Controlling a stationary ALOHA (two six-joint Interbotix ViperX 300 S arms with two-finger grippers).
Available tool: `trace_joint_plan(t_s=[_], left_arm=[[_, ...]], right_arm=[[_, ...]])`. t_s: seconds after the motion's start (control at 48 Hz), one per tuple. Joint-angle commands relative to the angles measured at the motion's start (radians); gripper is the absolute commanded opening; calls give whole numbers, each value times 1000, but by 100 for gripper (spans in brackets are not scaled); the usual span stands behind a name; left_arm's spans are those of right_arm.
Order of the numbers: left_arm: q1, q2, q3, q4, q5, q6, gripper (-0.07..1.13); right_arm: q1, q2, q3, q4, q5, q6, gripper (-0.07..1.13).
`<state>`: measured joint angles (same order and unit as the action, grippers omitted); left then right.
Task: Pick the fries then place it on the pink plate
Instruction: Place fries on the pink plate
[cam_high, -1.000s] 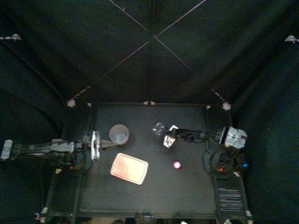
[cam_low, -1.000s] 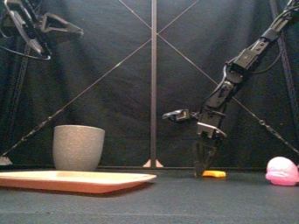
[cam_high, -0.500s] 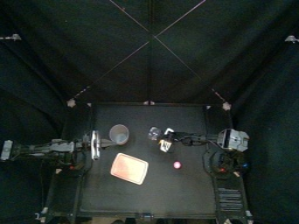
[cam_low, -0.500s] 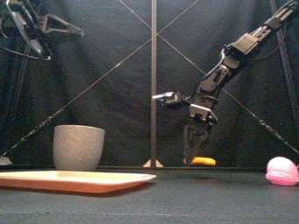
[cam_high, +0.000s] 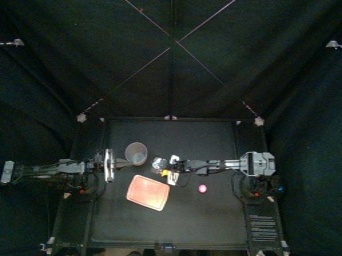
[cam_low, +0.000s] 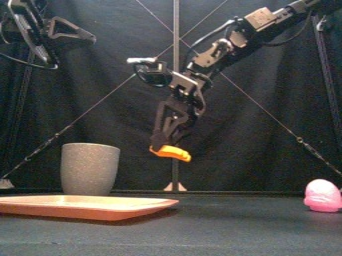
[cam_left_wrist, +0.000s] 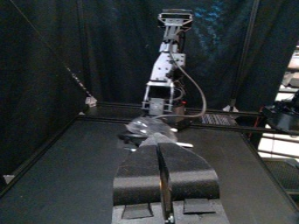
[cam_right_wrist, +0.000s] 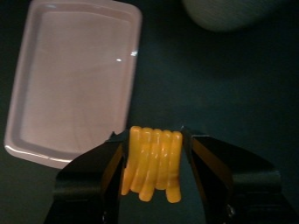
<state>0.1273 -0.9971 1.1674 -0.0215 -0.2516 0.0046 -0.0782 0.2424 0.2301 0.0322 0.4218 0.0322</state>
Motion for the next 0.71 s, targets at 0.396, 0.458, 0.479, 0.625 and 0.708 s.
trace_joint_plan(t_s=[0.396, 0.458, 0.479, 0.625, 0.708], left_arm=[[15, 2, 2, -2, -8, 0, -1], [15, 2, 0, 0, -9, 0, -1], [15, 2, 0, -2, -9, 0, -1], [15, 0, -2, 0, -9, 2, -1], [15, 0, -3, 0, -9, 2, -1]], right_arm=[[91, 206, -256, 9, -2, 11, 70], [92, 213, -265, 11, -2, 11, 70], [92, 213, -270, 9, -2, 11, 70], [94, 213, -276, 11, -2, 11, 74], [94, 213, -278, 32, -3, 9, 82]])
